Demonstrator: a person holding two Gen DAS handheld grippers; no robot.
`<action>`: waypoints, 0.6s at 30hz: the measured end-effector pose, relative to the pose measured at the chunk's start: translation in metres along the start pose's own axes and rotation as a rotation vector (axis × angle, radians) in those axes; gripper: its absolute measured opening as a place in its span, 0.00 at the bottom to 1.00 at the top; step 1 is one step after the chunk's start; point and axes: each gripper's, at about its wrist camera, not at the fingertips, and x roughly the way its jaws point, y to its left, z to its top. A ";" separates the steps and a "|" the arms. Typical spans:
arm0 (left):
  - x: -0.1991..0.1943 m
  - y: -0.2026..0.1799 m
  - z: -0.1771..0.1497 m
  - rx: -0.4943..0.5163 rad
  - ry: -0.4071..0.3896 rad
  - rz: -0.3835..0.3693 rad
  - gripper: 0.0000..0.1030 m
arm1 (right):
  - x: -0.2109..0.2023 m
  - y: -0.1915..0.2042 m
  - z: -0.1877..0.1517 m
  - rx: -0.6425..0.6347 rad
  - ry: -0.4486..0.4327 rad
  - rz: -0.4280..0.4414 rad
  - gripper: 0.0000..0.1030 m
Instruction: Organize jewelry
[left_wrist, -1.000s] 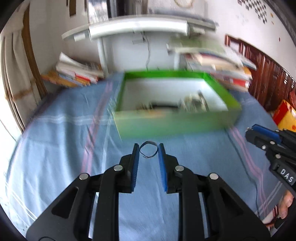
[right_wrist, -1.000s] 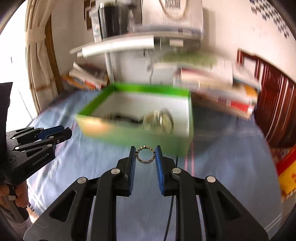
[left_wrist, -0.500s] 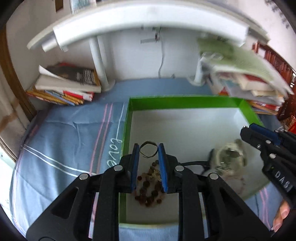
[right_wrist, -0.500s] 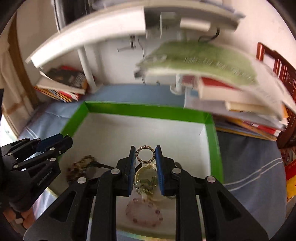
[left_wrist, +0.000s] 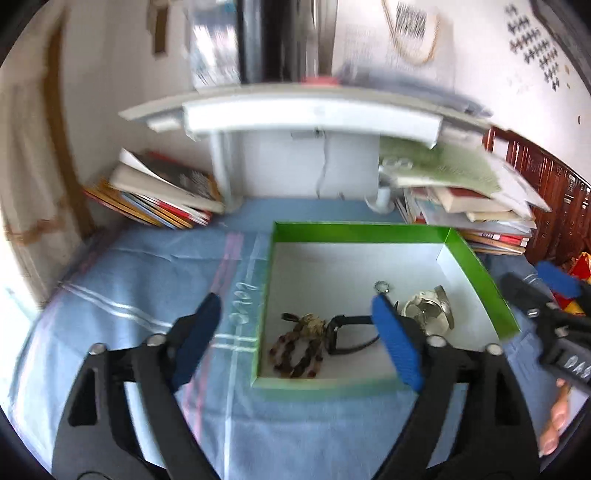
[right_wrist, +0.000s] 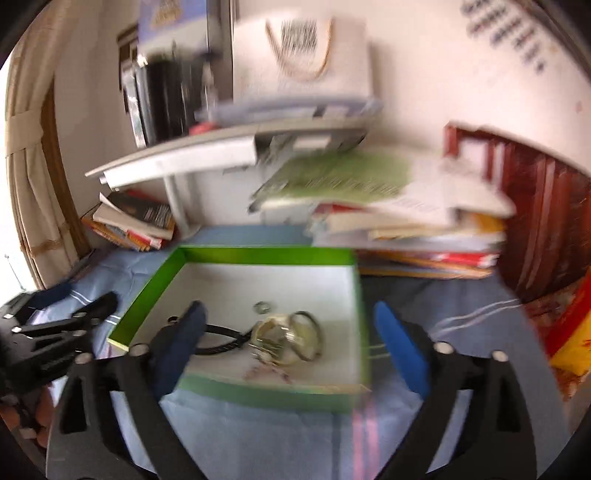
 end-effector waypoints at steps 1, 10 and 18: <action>-0.018 -0.003 -0.008 0.005 -0.035 0.027 0.90 | -0.010 0.000 -0.003 -0.009 -0.021 -0.015 0.97; -0.085 -0.025 -0.047 0.016 -0.100 0.024 0.96 | -0.054 0.002 -0.034 -0.026 -0.019 -0.031 0.97; -0.099 -0.027 -0.054 0.012 -0.095 0.018 0.96 | -0.062 0.010 -0.038 -0.030 -0.020 -0.023 0.97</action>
